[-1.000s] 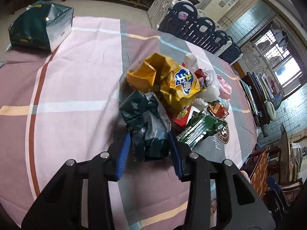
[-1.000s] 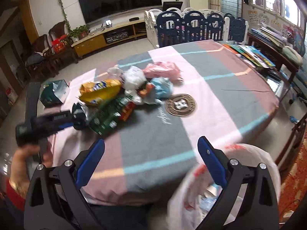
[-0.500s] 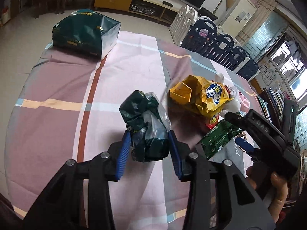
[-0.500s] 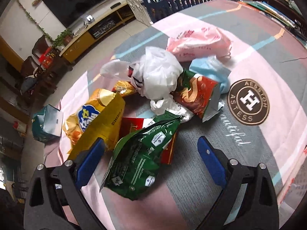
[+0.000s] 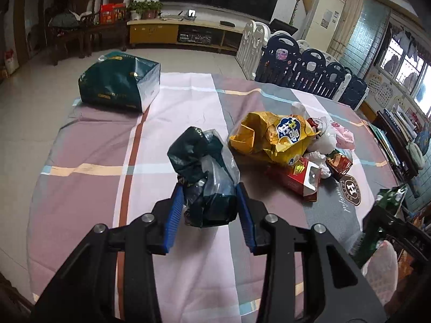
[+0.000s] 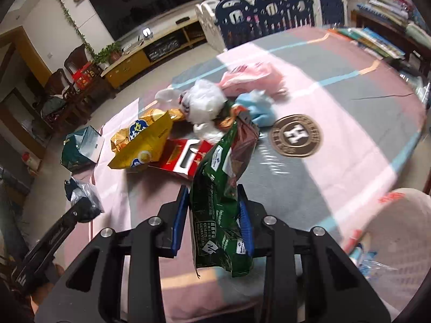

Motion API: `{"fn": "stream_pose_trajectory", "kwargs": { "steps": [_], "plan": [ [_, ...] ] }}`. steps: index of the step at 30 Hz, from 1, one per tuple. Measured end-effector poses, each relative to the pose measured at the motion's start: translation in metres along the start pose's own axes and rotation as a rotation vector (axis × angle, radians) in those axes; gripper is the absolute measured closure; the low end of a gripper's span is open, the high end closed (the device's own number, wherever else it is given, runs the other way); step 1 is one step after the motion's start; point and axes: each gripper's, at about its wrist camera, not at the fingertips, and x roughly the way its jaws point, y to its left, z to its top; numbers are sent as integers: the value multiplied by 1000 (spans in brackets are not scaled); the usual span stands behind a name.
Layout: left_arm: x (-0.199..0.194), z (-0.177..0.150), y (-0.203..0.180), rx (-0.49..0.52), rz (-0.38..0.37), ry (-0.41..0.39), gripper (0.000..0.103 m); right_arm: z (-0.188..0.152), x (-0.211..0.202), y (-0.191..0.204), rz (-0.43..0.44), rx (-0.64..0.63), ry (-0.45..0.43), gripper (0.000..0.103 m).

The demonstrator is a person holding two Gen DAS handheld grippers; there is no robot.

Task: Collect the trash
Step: 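Carry the green snack bag and dark green bag over the wastebasket with both tools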

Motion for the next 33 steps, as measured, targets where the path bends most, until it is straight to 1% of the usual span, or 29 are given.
{"fn": "stream_pose_trajectory", "kwargs": {
  "steps": [2,4,5,7,8,9,10,11,12,14,16,21,23,25,28,31,33],
  "plan": [
    [-12,-5,-2,19,16,-31,63,-7,-20,-10,-21,-9,-40,67],
    [-26,-13,2,6,5,-54,63,-11,-33,-18,-39,-22,-66,67],
    [-30,-16,7,-24,-7,-58,63,-14,-43,-21,-50,-35,-81,67],
    [-43,-23,26,-160,-87,-67,63,-17,-57,-27,-67,-53,-109,67],
    [-48,-26,32,-201,-102,-77,63,-19,-66,-30,-71,-57,-122,67],
    [-55,-28,40,-244,-132,-102,63,-20,-71,-30,-74,-56,-132,67],
    [-63,-29,43,-259,-156,-132,63,-19,-76,-32,-74,-52,-136,67],
    [-69,-29,43,-253,-155,-155,63,-20,-82,-34,-71,-43,-139,67],
    [-71,-29,39,-234,-145,-158,63,-20,-88,-37,-68,-34,-140,67],
    [-71,-28,30,-185,-143,-138,63,-22,-97,-42,-77,-26,-149,67],
    [-73,-27,21,-141,-147,-138,63,-23,-107,-49,-98,-23,-161,67],
    [-79,-29,8,-102,-129,-129,63,-25,-122,-72,-139,17,-174,67],
    [-83,-32,1,-89,-134,-126,63,-27,-128,-83,-163,21,-176,67],
    [-90,-34,-10,-89,-162,-126,63,-30,-135,-97,-188,30,-174,67],
    [-105,-41,-37,-47,-219,-129,63,-35,-141,-121,-218,59,-166,67],
    [-122,-57,-72,16,-298,-123,63,-41,-144,-145,-243,88,-157,67],
    [-129,-76,-98,58,-358,-98,63,-44,-145,-161,-253,112,-149,67]
  ]
}}
